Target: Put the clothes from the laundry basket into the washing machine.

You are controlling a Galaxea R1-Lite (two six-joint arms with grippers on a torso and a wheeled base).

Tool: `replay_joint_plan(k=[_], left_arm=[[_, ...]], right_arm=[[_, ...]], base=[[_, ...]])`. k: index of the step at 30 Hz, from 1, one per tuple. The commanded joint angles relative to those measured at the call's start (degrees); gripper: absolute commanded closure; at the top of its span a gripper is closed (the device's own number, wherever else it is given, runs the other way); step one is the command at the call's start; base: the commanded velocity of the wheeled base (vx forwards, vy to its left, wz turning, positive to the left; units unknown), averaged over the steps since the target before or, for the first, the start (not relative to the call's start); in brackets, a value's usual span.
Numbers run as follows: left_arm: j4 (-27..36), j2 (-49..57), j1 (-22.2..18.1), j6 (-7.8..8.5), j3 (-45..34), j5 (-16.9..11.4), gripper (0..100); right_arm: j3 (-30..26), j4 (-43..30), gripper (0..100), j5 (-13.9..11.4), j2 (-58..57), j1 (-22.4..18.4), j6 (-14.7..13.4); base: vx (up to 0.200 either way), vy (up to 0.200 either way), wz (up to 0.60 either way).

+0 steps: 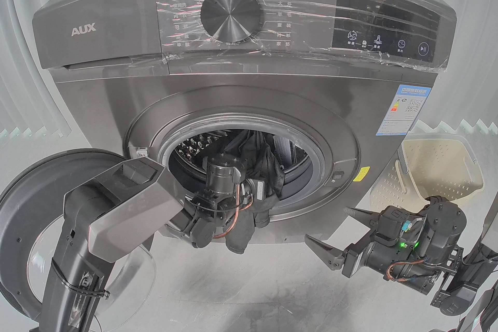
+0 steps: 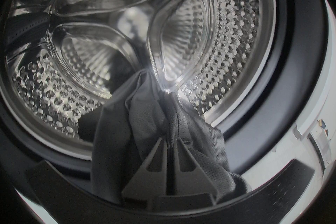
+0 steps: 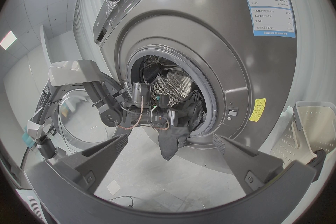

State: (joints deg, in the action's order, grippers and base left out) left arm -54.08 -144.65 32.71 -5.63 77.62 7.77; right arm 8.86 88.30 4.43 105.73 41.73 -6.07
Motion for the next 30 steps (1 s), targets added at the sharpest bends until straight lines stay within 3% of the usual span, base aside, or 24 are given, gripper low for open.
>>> replay_joint_plan(k=[1, 4, 10, 11, 16, 23, 30], left_arm=[[-0.2, -2.7, -2.3, -0.43, 9.2, 3.9, 100], [-0.3, -3.4, -2.9, -0.61, 12.8, 4.9, 100], [-0.5, -3.0, -3.9, -0.7, 12.6, 4.9, 100], [-0.7, -2.9, -3.9, -0.78, 12.6, 4.9, 0], [-1.6, -1.3, -3.3, -0.96, 9.0, 4.9, 0], [-0.8, 2.8, -0.8, -0.34, -5.3, 2.3, 0], [-0.7, 2.4, -0.8, 0.71, -7.3, 1.4, 0]], right_arm=[[0.0, 0.0, 0, 0.0, 0.1, 0.2, 0.0], [0.0, 0.0, 0, 0.0, 0.1, 0.4, 0.0], [0.0, 0.0, 0, 0.0, 0.1, 0.2, 0.0], [0.1, 0.0, 0, 0.0, 0.1, 0.2, 0.0], [0.0, 0.0, 0, 0.0, 0.0, 0.1, 0.0], [0.0, 0.0, 0, 0.0, 0.1, 0.1, 0.0], [0.0, 0.0, 0, 0.0, 0.1, 0.2, 0.0]], base=[[0.0, 0.0, 0.0], [0.0, 0.0, 0.0], [0.0, 0.0, 0.0], [0.0, 0.0, 0.0], [0.0, 0.0, 0.0], [0.0, 0.0, 0.0], [0.0, 0.0, 0.0]])
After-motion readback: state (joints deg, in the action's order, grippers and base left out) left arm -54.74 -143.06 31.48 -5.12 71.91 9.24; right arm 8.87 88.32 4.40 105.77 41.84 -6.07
